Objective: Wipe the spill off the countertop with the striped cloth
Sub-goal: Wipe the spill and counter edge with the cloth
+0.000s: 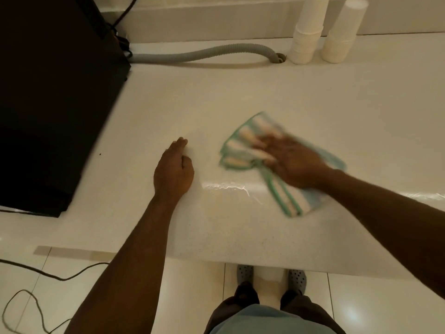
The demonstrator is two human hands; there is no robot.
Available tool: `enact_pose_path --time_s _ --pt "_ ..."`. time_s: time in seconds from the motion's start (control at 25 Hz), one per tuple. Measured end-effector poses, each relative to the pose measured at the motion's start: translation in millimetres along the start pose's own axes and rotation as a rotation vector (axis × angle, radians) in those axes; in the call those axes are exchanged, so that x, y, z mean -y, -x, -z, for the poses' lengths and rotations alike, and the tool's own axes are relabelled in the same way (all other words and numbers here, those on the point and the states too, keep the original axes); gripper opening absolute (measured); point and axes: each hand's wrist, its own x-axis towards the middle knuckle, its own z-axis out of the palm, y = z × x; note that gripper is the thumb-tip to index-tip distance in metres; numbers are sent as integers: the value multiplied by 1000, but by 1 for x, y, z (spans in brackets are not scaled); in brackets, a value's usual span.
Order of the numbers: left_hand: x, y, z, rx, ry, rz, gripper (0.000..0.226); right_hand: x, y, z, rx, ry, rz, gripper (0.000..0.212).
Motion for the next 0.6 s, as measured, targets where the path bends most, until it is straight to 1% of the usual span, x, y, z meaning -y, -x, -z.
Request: enact_pose_path --time_s 0.04,0.08,0.12,0.16,0.2,0.24,0.36,0.48,0.52,0.56,0.6 --pt "4 2 0 35 -63 2 49 -21 -1 3 -70 24 -145 60" --pt "7 4 0 74 -108 9 51 -36 -8 6 -91 25 -350 60" --pt "8 7 -1 103 -142 14 53 -43 -20 7 -73 18 -538 58" --pt "8 8 -3 119 -171 10 55 -39 -36 7 -48 11 -645 57" --pt "8 9 -4 125 -190 -2 55 -24 -50 5 -27 17 -651 56" --pt "8 9 -5 128 -201 -18 54 -6 -61 1 -2 19 -587 56" --pt "9 10 -5 96 -185 -47 51 49 -58 -14 57 26 -238 58" --pt "5 16 -2 97 -54 22 50 74 12 -17 141 44 141 57" --pt "5 20 -1 110 -4 52 51 65 32 -15 147 31 208 55" --pt "4 24 1 124 47 82 51 48 43 -12 122 21 183 54" --pt "3 33 2 123 85 114 53 30 47 -9 80 22 82 53"
